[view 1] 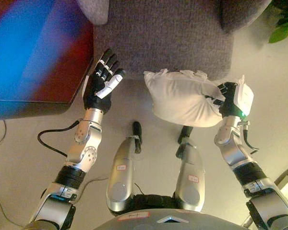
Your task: Pick up the pillow and put it on the sofa.
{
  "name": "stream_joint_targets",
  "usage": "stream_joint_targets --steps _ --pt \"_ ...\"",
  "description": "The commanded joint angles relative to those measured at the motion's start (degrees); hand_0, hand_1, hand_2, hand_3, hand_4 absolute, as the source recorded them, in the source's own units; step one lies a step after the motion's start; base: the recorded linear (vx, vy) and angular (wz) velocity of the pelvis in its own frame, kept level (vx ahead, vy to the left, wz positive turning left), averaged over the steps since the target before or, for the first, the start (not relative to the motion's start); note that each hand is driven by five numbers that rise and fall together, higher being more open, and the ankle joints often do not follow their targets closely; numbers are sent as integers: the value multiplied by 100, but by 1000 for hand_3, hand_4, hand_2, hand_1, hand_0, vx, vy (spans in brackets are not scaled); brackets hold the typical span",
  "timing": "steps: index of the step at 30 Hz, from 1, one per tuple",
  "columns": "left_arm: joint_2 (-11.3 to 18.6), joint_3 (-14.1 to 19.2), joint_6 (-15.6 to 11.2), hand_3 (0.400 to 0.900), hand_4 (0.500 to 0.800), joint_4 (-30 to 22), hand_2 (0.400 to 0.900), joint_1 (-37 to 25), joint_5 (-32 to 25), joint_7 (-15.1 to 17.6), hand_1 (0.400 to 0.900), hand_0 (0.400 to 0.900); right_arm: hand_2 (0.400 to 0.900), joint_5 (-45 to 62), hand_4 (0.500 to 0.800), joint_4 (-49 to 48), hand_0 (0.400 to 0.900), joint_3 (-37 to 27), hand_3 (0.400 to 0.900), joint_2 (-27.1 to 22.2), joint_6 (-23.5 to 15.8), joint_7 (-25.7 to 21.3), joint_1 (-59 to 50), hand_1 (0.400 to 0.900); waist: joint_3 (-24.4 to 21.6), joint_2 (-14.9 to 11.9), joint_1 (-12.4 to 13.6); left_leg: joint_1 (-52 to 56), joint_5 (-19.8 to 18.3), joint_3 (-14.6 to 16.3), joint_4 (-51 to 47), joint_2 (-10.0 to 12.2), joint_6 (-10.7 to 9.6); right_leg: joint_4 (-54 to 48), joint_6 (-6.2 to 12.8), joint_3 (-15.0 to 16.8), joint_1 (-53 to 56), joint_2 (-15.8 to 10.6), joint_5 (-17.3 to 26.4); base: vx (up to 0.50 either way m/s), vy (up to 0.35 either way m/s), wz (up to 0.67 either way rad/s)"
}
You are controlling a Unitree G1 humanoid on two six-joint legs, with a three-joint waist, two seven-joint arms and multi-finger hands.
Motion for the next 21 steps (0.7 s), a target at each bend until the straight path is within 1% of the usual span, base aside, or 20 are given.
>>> stream_joint_targets --steps 1,3,4,5,8,11,14,16,19,21 --pt "-226 275 -36 900 800 -400 900 102 77 404 900 900 400 -403 500 -1326 400 -621 400 -363 -1073 -721 -99 400 -849 -41 4 1218 778 143 -1938 -113 -128 -13 168 -263 828 -77 -96 208 58 -11" --pt "-302 373 225 900 800 -371 900 318 297 385 900 900 400 -495 500 -1420 400 -699 400 -263 -1297 -604 243 400 -1152 -106 -6 1810 811 151 -2327 -138 -117 -279 215 -303 1345 -33 34 237 61 -14" --pt "-317 393 300 900 800 -370 900 386 351 380 900 900 400 -518 500 -1471 400 -724 400 -240 -1351 -555 331 400 -1249 -123 -12 1991 823 162 -2465 -141 -115 -370 237 -318 1486 -21 93 244 77 -17" --pt "-350 441 431 900 800 -330 900 524 467 325 900 900 400 -526 500 -1574 400 -778 400 -188 -1471 -429 490 400 -1467 -165 -39 2301 861 201 -2710 -152 -108 -544 283 -318 1713 2 233 224 82 -19" --pt "-386 570 700 900 800 -316 900 782 507 204 900 900 400 -467 500 -1837 400 -954 400 -125 -1702 -241 778 400 -1880 -243 -80 2807 876 274 -3080 -173 -105 -815 379 -339 2065 12 487 188 88 -21" --pt "-390 706 780 900 800 -311 900 993 468 84 900 900 400 -333 500 -2138 400 -1129 400 -45 -1914 12 970 400 -2173 -328 -110 3034 737 241 -3147 -246 -82 -1038 474 -312 2246 5 744 107 86 -29" --pt "-342 877 879 900 800 -434 900 1185 444 -3 900 900 400 5 500 -2476 400 -1332 400 21 -2134 351 1145 400 -2382 -430 -145 3167 610 325 -3147 -260 -89 -1236 537 -338 2352 4 920 84 45 -20" --pt "-325 958 893 900 800 -460 900 1278 435 -52 900 900 400 216 500 -2582 400 -1436 400 61 -2327 589 1230 400 -2480 -499 -170 3235 545 384 -3147 -268 -96 -1336 579 -369 2387 -9 1012 89 20 -10" --pt "-334 1032 972 900 800 -462 900 1368 468 -101 900 900 400 657 500 -2709 400 -1550 400 90 -2354 972 1296 400 -2591 -570 -176 3284 505 431 -3147 -265 -94 -1440 581 -406 2473 33 992 89 7 -7" --pt "-322 1054 963 900 800 -434 900 1435 491 -187 900 900 400 677 500 -2716 400 -1581 400 127 -2307 1109 1313 400 -2648 -603 -155 3313 492 454 -3147 -251 -91 -1499 571 -451 2548 50 958 101 -10 -2"
